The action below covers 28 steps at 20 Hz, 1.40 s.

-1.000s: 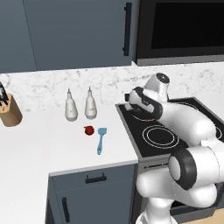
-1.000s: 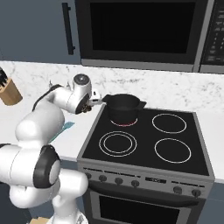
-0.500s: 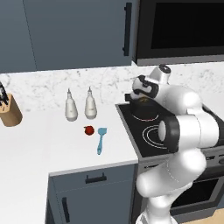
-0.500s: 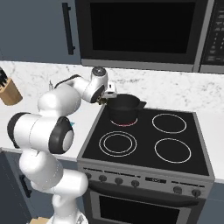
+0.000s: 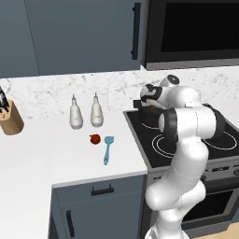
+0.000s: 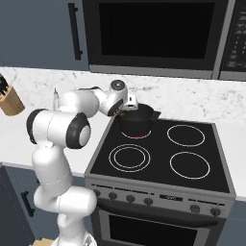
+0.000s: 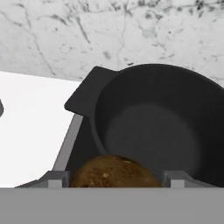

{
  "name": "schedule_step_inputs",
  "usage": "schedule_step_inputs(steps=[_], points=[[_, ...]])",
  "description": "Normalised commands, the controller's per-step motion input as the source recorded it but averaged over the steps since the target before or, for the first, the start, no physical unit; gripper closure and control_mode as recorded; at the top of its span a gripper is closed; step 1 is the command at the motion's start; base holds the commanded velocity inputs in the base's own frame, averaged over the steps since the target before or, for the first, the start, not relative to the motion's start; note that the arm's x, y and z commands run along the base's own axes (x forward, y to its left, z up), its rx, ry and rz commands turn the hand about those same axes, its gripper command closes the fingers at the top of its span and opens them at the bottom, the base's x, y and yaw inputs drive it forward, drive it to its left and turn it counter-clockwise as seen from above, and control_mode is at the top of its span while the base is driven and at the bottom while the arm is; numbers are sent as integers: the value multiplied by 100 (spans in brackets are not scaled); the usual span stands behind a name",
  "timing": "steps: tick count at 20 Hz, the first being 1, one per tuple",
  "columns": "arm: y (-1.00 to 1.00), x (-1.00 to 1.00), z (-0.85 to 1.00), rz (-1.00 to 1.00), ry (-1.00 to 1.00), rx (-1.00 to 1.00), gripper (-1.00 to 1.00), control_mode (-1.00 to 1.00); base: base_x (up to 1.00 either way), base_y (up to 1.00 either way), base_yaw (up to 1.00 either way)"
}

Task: Put the mushroom and bell pepper in the pot. Retrieve the spatula and lightly stir the vegetables in the pot.

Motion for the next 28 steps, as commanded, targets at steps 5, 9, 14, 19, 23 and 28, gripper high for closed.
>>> schedule_step_inputs(steps=[5, 9, 14, 19, 23, 28], points=[[-20, 46, -26, -1, -1, 0, 100, -100, 0, 0, 0], [-28, 40, 0, -1, 2, 0, 100, -100, 0, 0, 0], [-17, 37, -10, 0, 2, 0, 100, -100, 0, 0, 0], [-4, 37, -24, 0, 1, 0, 100, -100, 0, 0, 0], [-2, 28, -11, 0, 0, 0, 100, -100, 0, 0, 0], [-2, 30, -9, 0, 0, 0, 100, -100, 0, 0, 0]])
